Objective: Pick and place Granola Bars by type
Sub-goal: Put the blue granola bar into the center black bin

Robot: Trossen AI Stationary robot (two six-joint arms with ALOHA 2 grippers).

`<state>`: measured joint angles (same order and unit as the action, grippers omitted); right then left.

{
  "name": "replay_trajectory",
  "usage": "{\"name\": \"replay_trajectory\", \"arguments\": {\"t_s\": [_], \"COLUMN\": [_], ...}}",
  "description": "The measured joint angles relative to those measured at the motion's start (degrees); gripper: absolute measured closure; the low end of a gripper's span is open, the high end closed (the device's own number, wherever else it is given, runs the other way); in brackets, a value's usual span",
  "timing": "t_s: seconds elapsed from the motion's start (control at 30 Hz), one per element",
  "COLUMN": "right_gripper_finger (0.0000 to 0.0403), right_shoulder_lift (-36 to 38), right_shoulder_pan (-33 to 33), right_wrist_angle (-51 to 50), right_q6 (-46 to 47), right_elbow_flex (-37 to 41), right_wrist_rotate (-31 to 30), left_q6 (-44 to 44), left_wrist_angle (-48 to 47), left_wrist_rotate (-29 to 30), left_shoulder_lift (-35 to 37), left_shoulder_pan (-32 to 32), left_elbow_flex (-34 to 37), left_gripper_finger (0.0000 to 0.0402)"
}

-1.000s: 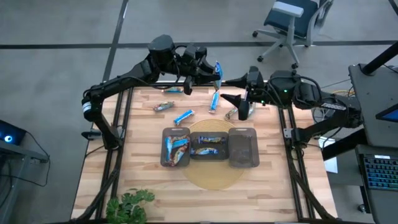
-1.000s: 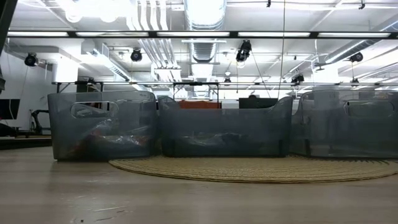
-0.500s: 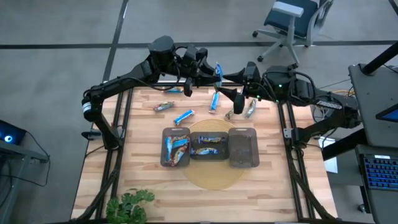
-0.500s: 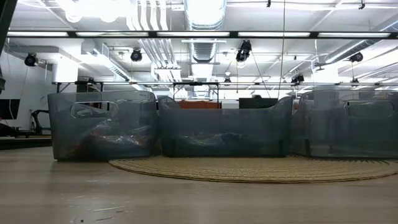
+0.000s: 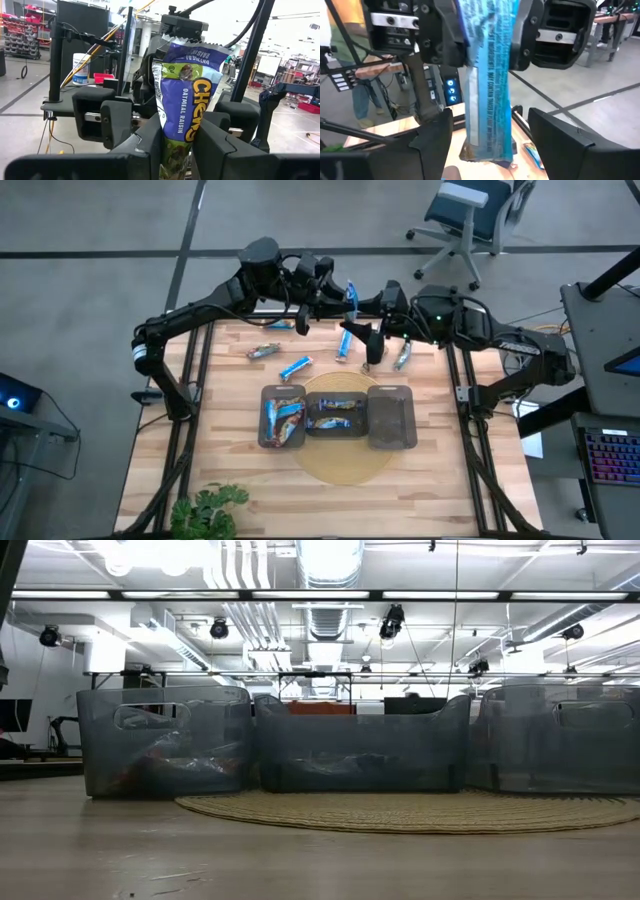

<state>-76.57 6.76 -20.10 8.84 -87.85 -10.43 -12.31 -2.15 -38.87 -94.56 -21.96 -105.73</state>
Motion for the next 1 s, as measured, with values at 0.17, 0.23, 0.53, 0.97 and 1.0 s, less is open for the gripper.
{"name": "replay_trajectory", "arguments": {"t_s": [0.17, 0.23, 0.53, 0.97, 1.0], "right_gripper_finger": [0.0161, 0.0163, 0.0166, 0.0204, 0.0211], "right_shoulder_lift": [0.02, 0.02, 0.0, 0.0, 0.0], "right_shoulder_pan": [0.08, 0.07, 0.2, 0.15, 0.15], "right_wrist_angle": [0.23, 0.35, 0.66, 0.63, 0.63], "right_q6": [0.01, -0.03, -0.24, -0.24, -0.24], "right_elbow_flex": [0.0, 0.0, 0.0, 0.0, 0.0], "right_wrist_rotate": [0.03, 0.02, 0.02, 0.17, 0.19], "left_q6": [0.14, 0.14, 0.14, 0.12, 0.12], "left_wrist_angle": [0.0, -0.02, -0.02, -0.04, -0.06], "left_wrist_rotate": [-0.02, -0.01, -0.02, -0.04, -0.04], "left_shoulder_lift": [0.0, 0.0, 0.0, 0.0, 0.0], "left_shoulder_pan": [0.0, 0.0, 0.0, 0.0, 0.0], "left_elbow_flex": [0.0, 0.0, 0.0, 0.02, 0.02], "left_gripper_finger": [0.0323, 0.0323, 0.0323, 0.0323, 0.0323]}}
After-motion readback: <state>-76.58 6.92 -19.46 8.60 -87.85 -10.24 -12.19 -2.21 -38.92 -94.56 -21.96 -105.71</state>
